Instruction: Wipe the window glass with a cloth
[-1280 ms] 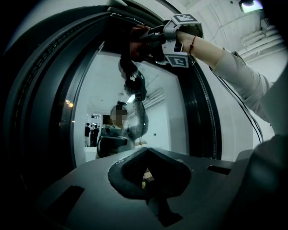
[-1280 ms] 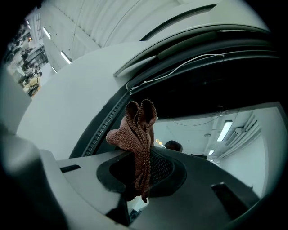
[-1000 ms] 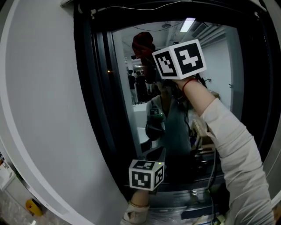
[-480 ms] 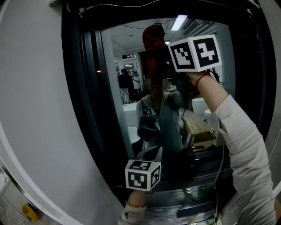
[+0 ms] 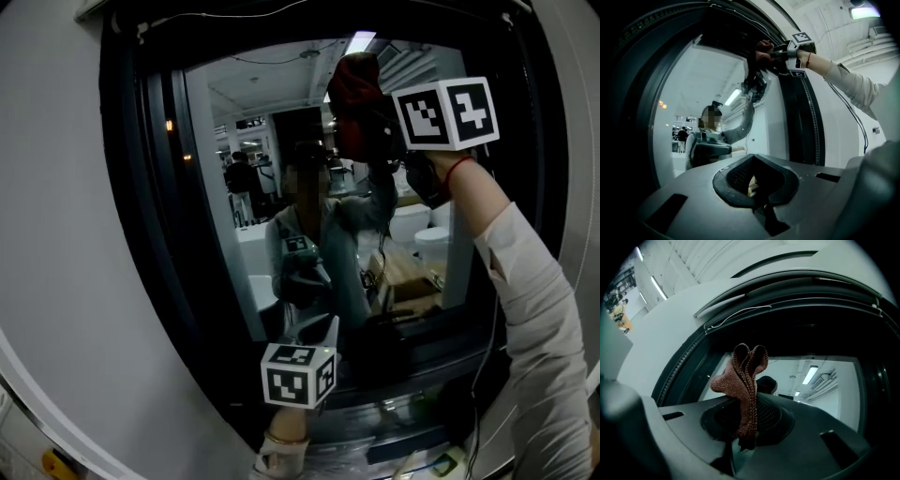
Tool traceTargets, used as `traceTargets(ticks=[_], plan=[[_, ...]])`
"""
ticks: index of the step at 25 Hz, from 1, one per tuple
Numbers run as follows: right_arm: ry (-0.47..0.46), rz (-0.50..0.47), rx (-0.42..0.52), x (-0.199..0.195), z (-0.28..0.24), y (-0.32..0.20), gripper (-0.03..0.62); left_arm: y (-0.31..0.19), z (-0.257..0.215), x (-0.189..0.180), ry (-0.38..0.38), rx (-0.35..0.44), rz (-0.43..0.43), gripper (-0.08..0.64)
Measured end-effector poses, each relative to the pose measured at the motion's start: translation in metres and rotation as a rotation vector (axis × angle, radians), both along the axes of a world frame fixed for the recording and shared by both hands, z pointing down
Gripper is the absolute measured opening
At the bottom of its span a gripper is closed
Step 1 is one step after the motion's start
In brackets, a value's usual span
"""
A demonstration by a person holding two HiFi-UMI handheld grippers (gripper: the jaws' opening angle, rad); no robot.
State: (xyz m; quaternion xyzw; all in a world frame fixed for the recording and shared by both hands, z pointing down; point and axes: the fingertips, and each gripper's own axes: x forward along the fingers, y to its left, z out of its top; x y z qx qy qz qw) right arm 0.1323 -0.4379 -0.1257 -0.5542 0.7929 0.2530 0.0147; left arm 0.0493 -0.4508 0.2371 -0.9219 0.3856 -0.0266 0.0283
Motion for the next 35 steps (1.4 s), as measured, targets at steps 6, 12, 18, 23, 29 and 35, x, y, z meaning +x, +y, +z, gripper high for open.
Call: traceTargets(ticks=[6,12,18,23,29,35], plan=[[-0.022,0.088,0.0,0.049,0.004,0.007,0.052,-0.002,0.008,0.014,-0.003,-0.01,0.029,0.005],[-0.064,0.173,-0.003,0.098,0.006,0.014,0.052,-0.001,0.016,0.026,-0.002,-0.022,0.059,0.005],[-0.076,0.316,-0.001,0.149,0.005,0.023,0.052,0.001,0.017,0.032,0.003,-0.026,0.085,0.005],[-0.095,0.435,-0.01,0.19,0.013,0.032,0.052,0.004,0.026,0.038,-0.001,-0.033,0.111,0.005],[-0.166,0.499,-0.025,0.222,0.018,0.033,0.052,0.005,0.026,0.038,0.0,-0.04,0.121,0.005],[-0.16,0.529,-0.019,0.218,0.018,0.036,0.052,0.01,0.026,0.036,0.0,-0.038,0.121,0.005]])
